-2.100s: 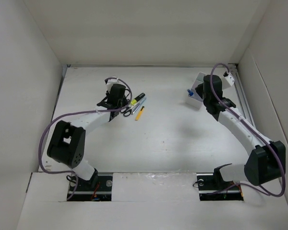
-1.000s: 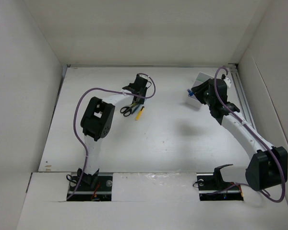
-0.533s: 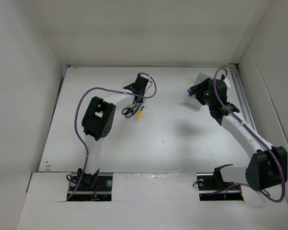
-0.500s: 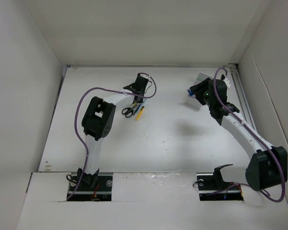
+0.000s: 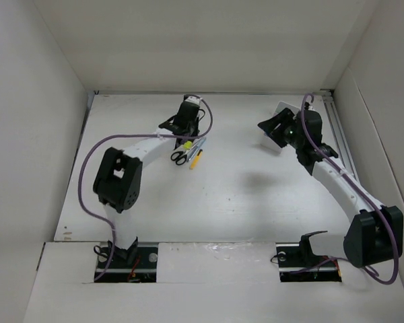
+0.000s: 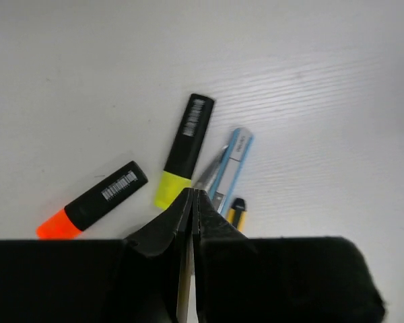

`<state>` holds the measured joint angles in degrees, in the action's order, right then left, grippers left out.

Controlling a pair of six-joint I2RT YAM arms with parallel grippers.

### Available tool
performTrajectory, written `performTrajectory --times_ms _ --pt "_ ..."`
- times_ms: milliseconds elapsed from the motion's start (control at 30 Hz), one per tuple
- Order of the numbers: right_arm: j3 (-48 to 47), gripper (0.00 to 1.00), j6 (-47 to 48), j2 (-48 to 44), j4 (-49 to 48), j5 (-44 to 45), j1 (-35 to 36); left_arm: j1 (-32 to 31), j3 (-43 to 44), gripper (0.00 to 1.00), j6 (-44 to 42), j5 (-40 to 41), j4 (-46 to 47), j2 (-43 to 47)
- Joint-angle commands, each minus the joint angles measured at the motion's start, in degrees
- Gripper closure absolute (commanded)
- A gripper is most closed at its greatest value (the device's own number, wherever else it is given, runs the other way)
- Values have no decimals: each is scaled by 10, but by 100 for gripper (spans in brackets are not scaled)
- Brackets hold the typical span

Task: Sort the stationery into containers
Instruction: Pick up the pen from the center of the board.

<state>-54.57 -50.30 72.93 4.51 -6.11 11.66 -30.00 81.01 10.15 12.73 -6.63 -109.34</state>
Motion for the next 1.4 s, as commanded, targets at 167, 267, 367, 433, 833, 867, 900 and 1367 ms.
performTrajectory --times_ms 167,267,367,433,833,867,900,1367 --pt "-12 34 18 45 -82 -180 -16 -1 -142 96 62 -108 145 174" --pt "-12 34 18 53 -82 -185 -16 -1 -106 72 51 -42 85 129" --pt "-17 34 18 53 -82 -169 -11 -1 -41 66 45 -36 39 62" --pt "-17 34 18 53 -82 -159 -11 -1 -14 63 32 -27 32 35" --pt "-12 35 18 61 -82 -144 -6 4 50 59 13 48 -7 -70" --pt "-12 35 18 61 -82 -144 -6 4 50 58 13 48 -1 -70" --pt "-12 35 18 61 -82 -144 -6 4 50 58 13 48 -1 -77" --pt "-12 35 18 56 -82 -144 -1 21 74 71 13 30 -5 -146"
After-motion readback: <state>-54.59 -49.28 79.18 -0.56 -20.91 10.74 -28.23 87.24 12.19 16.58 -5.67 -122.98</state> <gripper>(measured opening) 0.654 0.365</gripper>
